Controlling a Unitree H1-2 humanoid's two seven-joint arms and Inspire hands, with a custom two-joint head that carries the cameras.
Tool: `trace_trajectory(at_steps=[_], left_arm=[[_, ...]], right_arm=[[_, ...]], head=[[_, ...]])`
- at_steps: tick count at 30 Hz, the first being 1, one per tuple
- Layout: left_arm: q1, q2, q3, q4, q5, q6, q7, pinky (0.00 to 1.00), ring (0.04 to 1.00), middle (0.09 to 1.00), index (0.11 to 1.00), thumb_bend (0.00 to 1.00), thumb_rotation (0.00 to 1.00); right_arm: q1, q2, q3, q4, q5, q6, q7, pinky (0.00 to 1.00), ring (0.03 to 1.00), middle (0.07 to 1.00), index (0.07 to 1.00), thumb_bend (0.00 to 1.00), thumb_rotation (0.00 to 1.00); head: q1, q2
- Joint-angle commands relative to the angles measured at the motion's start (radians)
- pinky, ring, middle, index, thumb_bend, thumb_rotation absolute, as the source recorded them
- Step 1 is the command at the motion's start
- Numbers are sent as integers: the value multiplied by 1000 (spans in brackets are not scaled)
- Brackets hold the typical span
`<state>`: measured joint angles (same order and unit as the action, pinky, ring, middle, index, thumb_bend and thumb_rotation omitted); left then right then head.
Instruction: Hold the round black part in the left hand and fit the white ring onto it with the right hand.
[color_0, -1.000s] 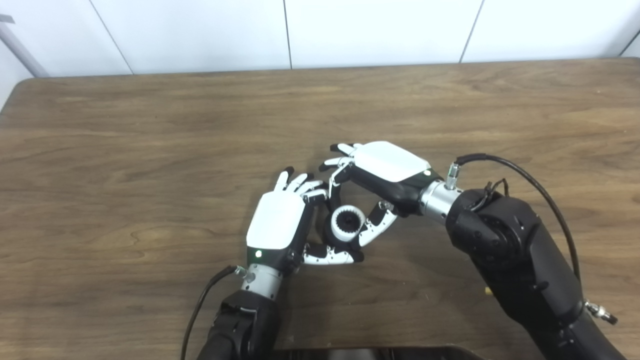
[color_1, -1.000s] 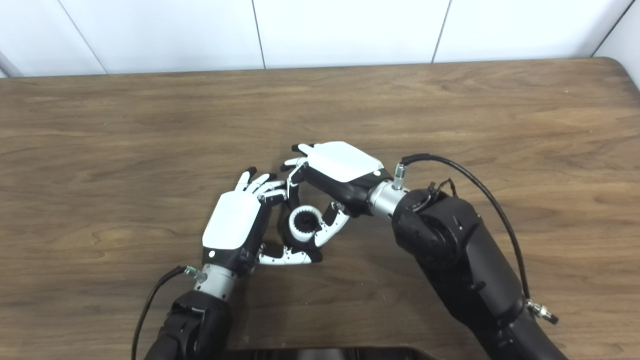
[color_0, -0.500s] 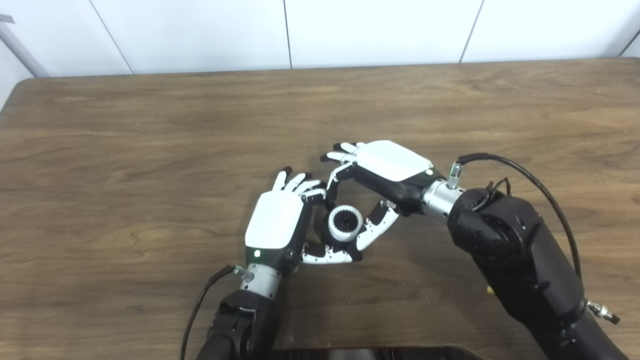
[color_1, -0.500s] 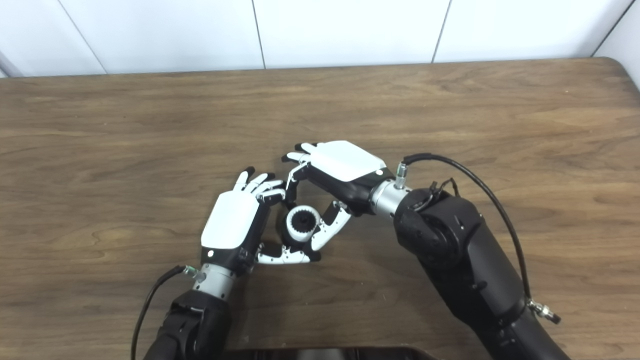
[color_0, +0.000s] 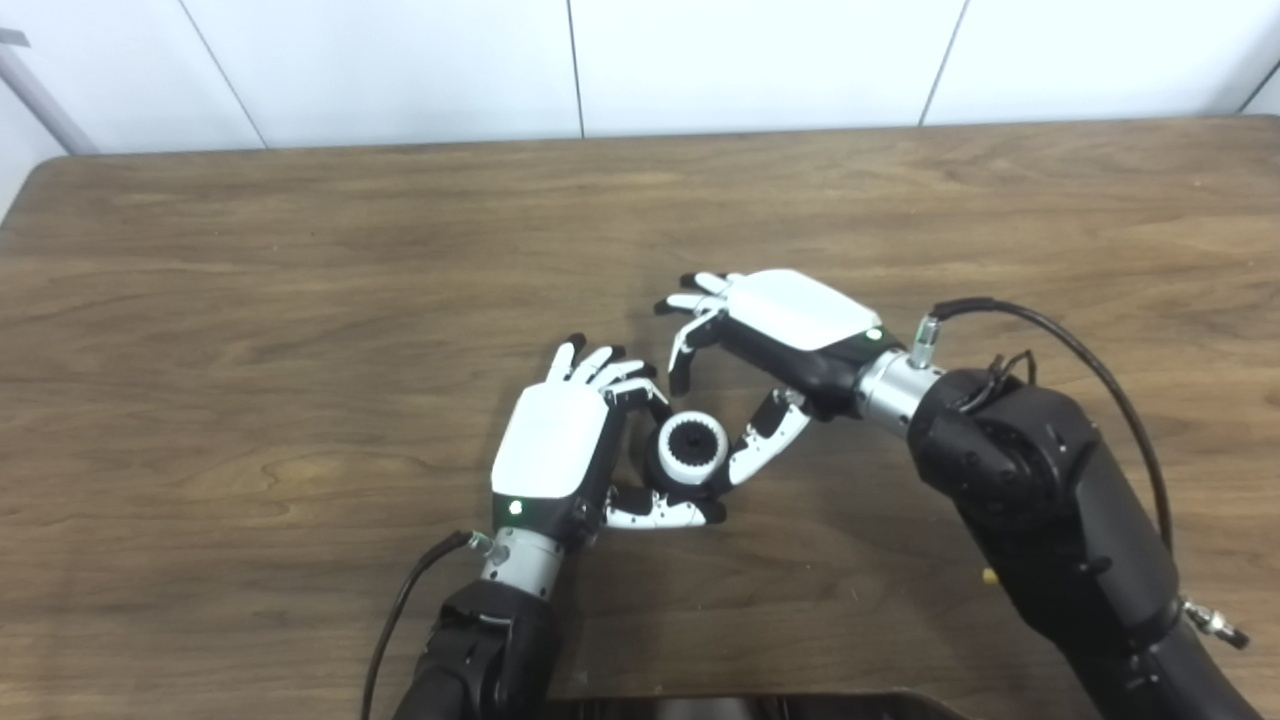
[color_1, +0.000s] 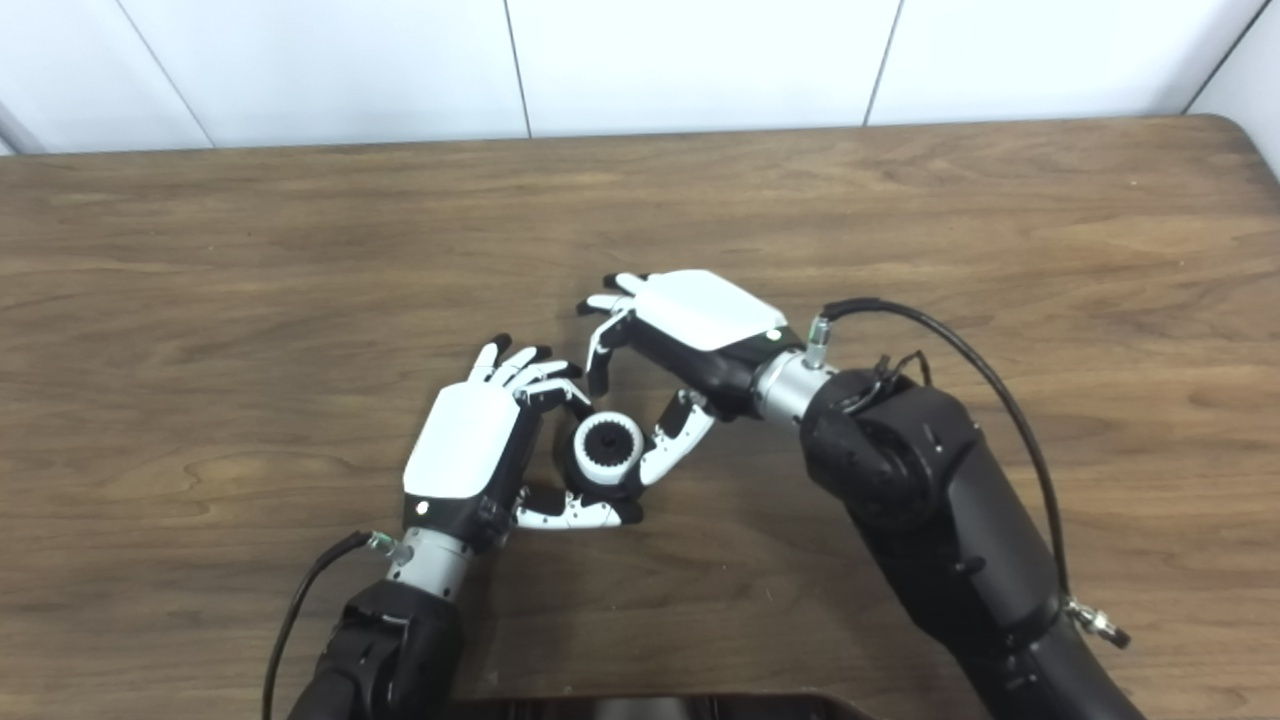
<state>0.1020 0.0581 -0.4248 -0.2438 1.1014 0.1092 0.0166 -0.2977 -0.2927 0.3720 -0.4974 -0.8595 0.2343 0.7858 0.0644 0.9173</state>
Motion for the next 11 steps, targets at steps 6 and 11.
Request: trace_trajectory(at_steps=[6,11], left_arm=[[-18,-3,10,-29,-8,-7,15,1000,897,793,486,520,57],[-17,0,17,-32,-15,-8,13,1000,896,791,486,520,57]], right_arm=[[-38,-25,-66,-73,26,36,7,1000,1000,941,611,918,279],[-38,-56,-102,-82,46,37,-4,1000,1000,933,617,934,295]], head=[[1,0],[0,0]])
